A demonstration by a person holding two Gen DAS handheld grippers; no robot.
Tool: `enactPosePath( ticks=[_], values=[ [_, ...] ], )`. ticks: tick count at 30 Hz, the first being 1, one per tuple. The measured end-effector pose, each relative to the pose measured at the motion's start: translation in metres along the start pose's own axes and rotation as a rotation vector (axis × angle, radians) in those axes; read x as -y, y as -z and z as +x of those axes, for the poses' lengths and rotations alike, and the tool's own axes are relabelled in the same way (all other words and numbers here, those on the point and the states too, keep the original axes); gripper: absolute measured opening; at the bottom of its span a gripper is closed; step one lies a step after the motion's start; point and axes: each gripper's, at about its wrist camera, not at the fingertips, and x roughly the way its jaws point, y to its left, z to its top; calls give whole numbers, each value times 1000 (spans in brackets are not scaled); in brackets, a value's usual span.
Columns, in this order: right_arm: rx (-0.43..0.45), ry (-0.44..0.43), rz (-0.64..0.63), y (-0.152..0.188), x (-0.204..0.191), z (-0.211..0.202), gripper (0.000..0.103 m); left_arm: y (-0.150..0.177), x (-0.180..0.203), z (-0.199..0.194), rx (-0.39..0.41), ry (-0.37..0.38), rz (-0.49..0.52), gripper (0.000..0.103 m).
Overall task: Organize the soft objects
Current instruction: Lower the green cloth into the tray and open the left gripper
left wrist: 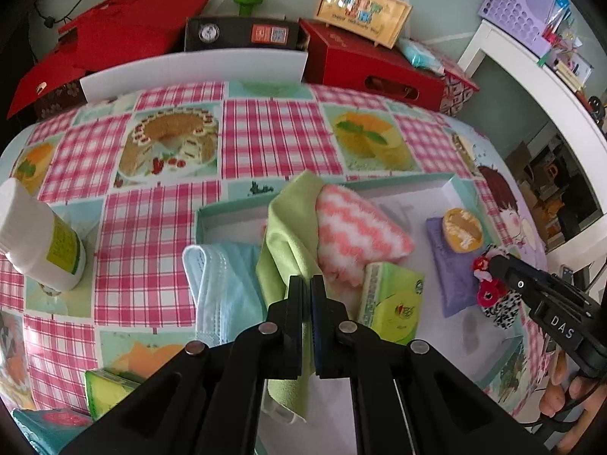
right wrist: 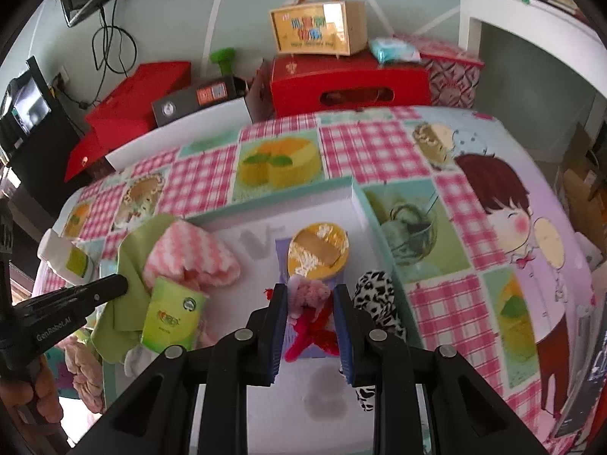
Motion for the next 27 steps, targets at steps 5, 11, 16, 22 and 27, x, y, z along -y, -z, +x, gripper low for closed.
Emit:
enactPosePath(
  ticks=[5,11,16,22,27],
  values=[
    [-31,-7,8,2,1,9,26,4,3,19,-49,-27,12,4],
    [-44,-11,11,2,1,15,29,5,5,20,-52,-41,25,4],
    [-34,-1,-1,0,-1,10,32,2,6,9,-41,-46,31,4],
    [-7,5,-17,-3,-6,1,41,0,11,-8,-9,-48,48,27],
    [13,11,-28,-5,-8,-7,44,-2,13,-26,40,-53,51,36]
  ],
)
